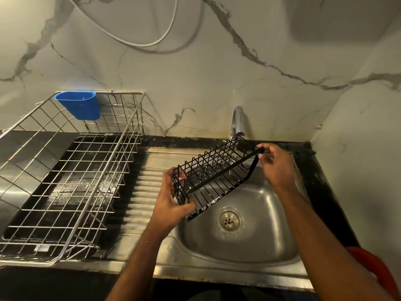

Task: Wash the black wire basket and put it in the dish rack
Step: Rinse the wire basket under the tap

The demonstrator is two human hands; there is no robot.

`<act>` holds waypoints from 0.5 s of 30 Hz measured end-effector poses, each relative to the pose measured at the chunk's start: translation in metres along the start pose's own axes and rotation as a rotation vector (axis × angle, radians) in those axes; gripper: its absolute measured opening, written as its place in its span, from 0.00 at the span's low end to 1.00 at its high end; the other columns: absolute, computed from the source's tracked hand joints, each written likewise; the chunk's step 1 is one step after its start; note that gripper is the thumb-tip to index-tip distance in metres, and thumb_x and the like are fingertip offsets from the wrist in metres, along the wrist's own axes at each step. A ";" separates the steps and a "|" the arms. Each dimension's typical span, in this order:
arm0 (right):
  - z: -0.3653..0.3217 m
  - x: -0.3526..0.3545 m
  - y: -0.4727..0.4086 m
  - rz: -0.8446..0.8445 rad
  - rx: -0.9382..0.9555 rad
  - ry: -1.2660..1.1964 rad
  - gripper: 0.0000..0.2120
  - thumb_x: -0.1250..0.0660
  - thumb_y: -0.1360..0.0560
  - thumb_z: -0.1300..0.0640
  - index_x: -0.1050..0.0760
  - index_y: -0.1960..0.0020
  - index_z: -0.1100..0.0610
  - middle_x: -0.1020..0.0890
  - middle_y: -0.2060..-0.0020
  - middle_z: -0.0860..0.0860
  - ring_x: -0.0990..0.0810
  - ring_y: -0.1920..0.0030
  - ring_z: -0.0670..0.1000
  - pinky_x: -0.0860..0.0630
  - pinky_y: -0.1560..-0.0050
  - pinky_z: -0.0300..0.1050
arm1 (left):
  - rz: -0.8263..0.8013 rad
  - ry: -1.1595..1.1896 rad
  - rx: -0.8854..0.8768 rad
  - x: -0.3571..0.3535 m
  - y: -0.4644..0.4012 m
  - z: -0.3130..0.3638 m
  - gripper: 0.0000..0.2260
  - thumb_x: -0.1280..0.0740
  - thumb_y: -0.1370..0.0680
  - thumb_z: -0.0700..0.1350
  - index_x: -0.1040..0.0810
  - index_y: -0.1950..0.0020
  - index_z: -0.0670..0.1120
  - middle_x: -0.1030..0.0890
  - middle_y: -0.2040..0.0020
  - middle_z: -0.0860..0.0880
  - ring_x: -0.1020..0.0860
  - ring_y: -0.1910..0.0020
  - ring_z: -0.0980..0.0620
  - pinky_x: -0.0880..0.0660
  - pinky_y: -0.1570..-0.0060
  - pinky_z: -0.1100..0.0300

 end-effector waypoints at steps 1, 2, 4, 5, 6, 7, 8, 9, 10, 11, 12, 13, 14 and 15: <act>0.000 0.001 0.001 0.005 -0.002 0.008 0.15 0.31 0.23 0.65 0.20 0.40 0.51 0.16 0.52 0.48 0.18 0.52 0.47 0.21 0.51 0.43 | 0.001 0.000 -0.005 -0.001 0.000 0.001 0.32 0.28 0.36 0.41 0.32 0.34 0.57 0.25 0.38 0.46 0.23 0.37 0.47 0.24 0.41 0.58; -0.001 0.002 0.001 0.010 -0.006 0.015 0.15 0.31 0.23 0.64 0.20 0.40 0.51 0.16 0.51 0.47 0.18 0.51 0.47 0.20 0.50 0.45 | 0.000 0.002 -0.008 -0.001 0.000 0.001 0.32 0.28 0.36 0.41 0.32 0.34 0.56 0.24 0.38 0.46 0.23 0.37 0.47 0.25 0.42 0.60; 0.000 0.003 0.002 0.014 -0.007 0.013 0.15 0.31 0.23 0.64 0.20 0.40 0.50 0.16 0.51 0.47 0.18 0.51 0.46 0.19 0.49 0.48 | -0.005 0.007 -0.008 -0.002 0.001 0.001 0.32 0.28 0.36 0.42 0.32 0.34 0.56 0.25 0.38 0.46 0.22 0.37 0.48 0.25 0.44 0.63; 0.001 0.003 0.003 0.014 -0.004 0.010 0.14 0.30 0.23 0.63 0.20 0.41 0.50 0.15 0.51 0.48 0.17 0.51 0.46 0.18 0.48 0.48 | -0.005 0.010 -0.007 -0.001 0.001 0.001 0.32 0.28 0.36 0.43 0.32 0.34 0.57 0.25 0.37 0.46 0.23 0.36 0.49 0.25 0.44 0.64; 0.001 0.004 0.004 0.013 0.000 0.008 0.14 0.30 0.24 0.63 0.20 0.40 0.50 0.15 0.51 0.48 0.17 0.51 0.46 0.18 0.48 0.48 | -0.004 0.012 -0.008 -0.001 0.001 0.000 0.32 0.28 0.37 0.43 0.32 0.34 0.59 0.24 0.37 0.47 0.23 0.36 0.49 0.25 0.44 0.65; 0.000 0.005 0.005 0.012 0.001 0.003 0.14 0.30 0.23 0.63 0.20 0.40 0.50 0.15 0.50 0.48 0.17 0.51 0.46 0.19 0.48 0.47 | -0.002 0.011 -0.009 -0.001 0.002 0.001 0.32 0.28 0.36 0.44 0.31 0.35 0.60 0.24 0.37 0.47 0.23 0.35 0.50 0.25 0.43 0.66; 0.000 0.006 0.006 0.010 0.001 -0.001 0.15 0.30 0.23 0.63 0.20 0.40 0.50 0.15 0.50 0.48 0.17 0.51 0.45 0.19 0.48 0.45 | -0.001 0.004 -0.014 0.000 0.002 0.001 0.32 0.28 0.36 0.44 0.31 0.35 0.61 0.24 0.37 0.48 0.24 0.35 0.50 0.26 0.42 0.66; -0.001 0.007 0.008 0.005 -0.002 -0.001 0.15 0.31 0.23 0.63 0.20 0.39 0.51 0.16 0.50 0.47 0.18 0.51 0.44 0.20 0.48 0.43 | -0.001 -0.007 -0.023 0.000 0.003 0.002 0.32 0.28 0.36 0.44 0.32 0.35 0.61 0.24 0.37 0.48 0.24 0.35 0.50 0.26 0.41 0.65; -0.002 0.008 0.009 -0.003 -0.007 0.003 0.15 0.31 0.23 0.63 0.20 0.38 0.51 0.16 0.50 0.46 0.18 0.51 0.43 0.21 0.50 0.39 | -0.002 -0.016 -0.035 0.001 0.003 0.002 0.31 0.28 0.36 0.44 0.32 0.35 0.60 0.24 0.38 0.48 0.24 0.35 0.50 0.26 0.40 0.63; -0.003 0.009 0.010 -0.010 -0.011 0.005 0.15 0.31 0.22 0.63 0.21 0.37 0.51 0.17 0.50 0.45 0.18 0.51 0.43 0.23 0.51 0.35 | -0.004 -0.023 -0.046 0.001 0.003 0.003 0.31 0.29 0.35 0.43 0.32 0.34 0.59 0.24 0.38 0.49 0.23 0.36 0.50 0.26 0.40 0.62; -0.003 0.010 0.010 -0.013 -0.011 0.004 0.15 0.31 0.22 0.63 0.21 0.37 0.52 0.17 0.50 0.45 0.18 0.51 0.42 0.25 0.53 0.31 | -0.006 -0.031 -0.055 0.002 0.003 0.003 0.31 0.29 0.35 0.43 0.32 0.34 0.58 0.24 0.39 0.49 0.23 0.37 0.50 0.26 0.40 0.60; -0.004 0.010 0.010 -0.013 -0.011 -0.002 0.15 0.31 0.22 0.63 0.21 0.37 0.52 0.17 0.50 0.45 0.18 0.52 0.42 0.26 0.54 0.28 | -0.007 -0.038 -0.060 0.002 0.003 0.003 0.31 0.29 0.35 0.42 0.32 0.35 0.58 0.24 0.40 0.51 0.23 0.38 0.50 0.26 0.40 0.60; -0.004 0.009 0.009 -0.011 -0.010 -0.008 0.15 0.31 0.22 0.63 0.21 0.37 0.52 0.17 0.50 0.45 0.19 0.52 0.41 0.27 0.54 0.26 | -0.010 -0.042 -0.062 0.003 0.003 0.003 0.31 0.29 0.35 0.42 0.32 0.35 0.58 0.24 0.40 0.52 0.23 0.39 0.50 0.26 0.40 0.61; -0.005 0.009 0.009 -0.011 -0.010 -0.012 0.16 0.31 0.22 0.63 0.21 0.37 0.53 0.17 0.50 0.45 0.19 0.51 0.41 0.28 0.54 0.25 | -0.013 -0.043 -0.057 0.002 0.004 0.003 0.31 0.28 0.34 0.40 0.32 0.35 0.58 0.23 0.41 0.55 0.23 0.39 0.51 0.26 0.41 0.62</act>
Point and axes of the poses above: each hand's wrist, its own y-axis away from the middle knuckle, its own x-axis out of the back of the hand, z = x × y, the point moved 2 cm from there along -y, towards the middle knuckle
